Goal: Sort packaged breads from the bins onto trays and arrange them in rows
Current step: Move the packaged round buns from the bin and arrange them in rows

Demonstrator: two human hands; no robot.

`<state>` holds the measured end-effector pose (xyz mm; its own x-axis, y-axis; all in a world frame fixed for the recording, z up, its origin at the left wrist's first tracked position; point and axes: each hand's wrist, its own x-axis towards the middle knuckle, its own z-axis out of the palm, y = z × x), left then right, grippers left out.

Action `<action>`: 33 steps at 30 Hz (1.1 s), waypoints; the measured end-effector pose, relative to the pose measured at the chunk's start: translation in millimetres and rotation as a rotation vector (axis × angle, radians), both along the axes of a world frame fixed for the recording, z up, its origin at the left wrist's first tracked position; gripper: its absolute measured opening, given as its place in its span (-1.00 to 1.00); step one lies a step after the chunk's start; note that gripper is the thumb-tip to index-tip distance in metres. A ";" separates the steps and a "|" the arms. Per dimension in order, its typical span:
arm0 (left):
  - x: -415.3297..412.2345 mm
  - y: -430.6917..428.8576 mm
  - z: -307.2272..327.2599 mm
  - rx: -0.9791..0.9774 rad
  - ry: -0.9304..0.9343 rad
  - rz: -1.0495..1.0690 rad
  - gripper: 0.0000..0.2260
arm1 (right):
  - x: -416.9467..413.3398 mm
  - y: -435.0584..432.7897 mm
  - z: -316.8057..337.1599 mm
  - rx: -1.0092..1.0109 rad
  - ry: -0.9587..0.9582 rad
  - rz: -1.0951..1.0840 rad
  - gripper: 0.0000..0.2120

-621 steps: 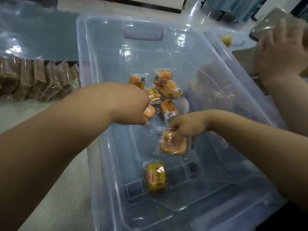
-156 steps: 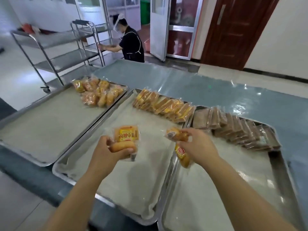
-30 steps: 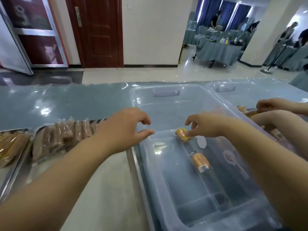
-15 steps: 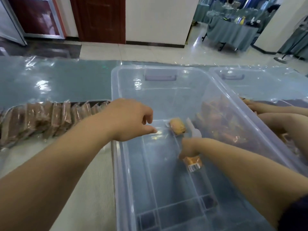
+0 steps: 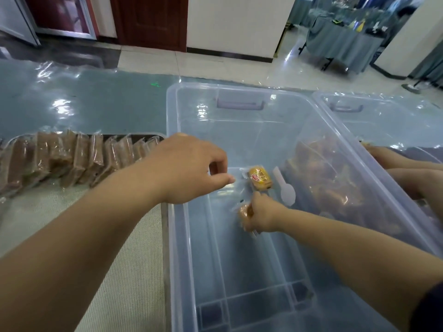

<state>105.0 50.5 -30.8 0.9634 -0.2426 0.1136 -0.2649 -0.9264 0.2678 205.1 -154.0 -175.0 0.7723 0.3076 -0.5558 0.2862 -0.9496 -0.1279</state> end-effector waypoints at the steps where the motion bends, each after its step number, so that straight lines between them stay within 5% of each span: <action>1: 0.1 -0.2 -0.1 0.004 -0.004 0.003 -0.71 | 7.2 2.9 4.1 0.058 -0.062 -0.023 -0.46; 4: 0.0 -1.0 0.6 0.015 -0.009 0.007 -0.71 | 34.8 11.0 20.1 0.131 -0.295 -0.053 -0.49; 6: 0.7 -0.7 0.5 0.011 -0.003 0.011 -0.71 | 52.9 14.1 26.2 0.114 -0.337 -0.110 -0.32; 9: 1.1 0.9 -0.8 0.010 0.008 0.022 -0.68 | 64.4 18.8 27.3 0.070 -0.262 -0.222 -0.27; 16: 1.3 1.7 -2.1 -0.013 0.028 0.032 -0.70 | 44.9 29.9 39.1 0.021 0.082 0.022 -0.56; 19: 0.0 0.4 -0.3 -0.050 0.020 0.043 -0.71 | 44.4 30.4 23.5 0.045 0.056 -0.041 -0.21; 23: -3.2 0.7 2.2 -0.109 0.027 0.059 -0.75 | 52.1 31.2 0.9 -0.055 0.018 0.010 -0.21; 27: -3.5 0.7 8.2 -0.018 0.020 0.045 -0.78 | 34.0 39.1 50.2 -0.089 -0.083 0.029 -0.46; 33: -20.0 18.6 31.6 -0.024 -0.038 0.056 -0.80 | 15.4 40.7 149.3 -0.083 -0.335 0.131 -0.50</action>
<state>84.9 69.1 0.8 0.9703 -0.1854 0.1556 -0.2233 -0.9335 0.2805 220.5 -113.3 -25.7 0.8729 0.3803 -0.3056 0.4187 -0.9055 0.0694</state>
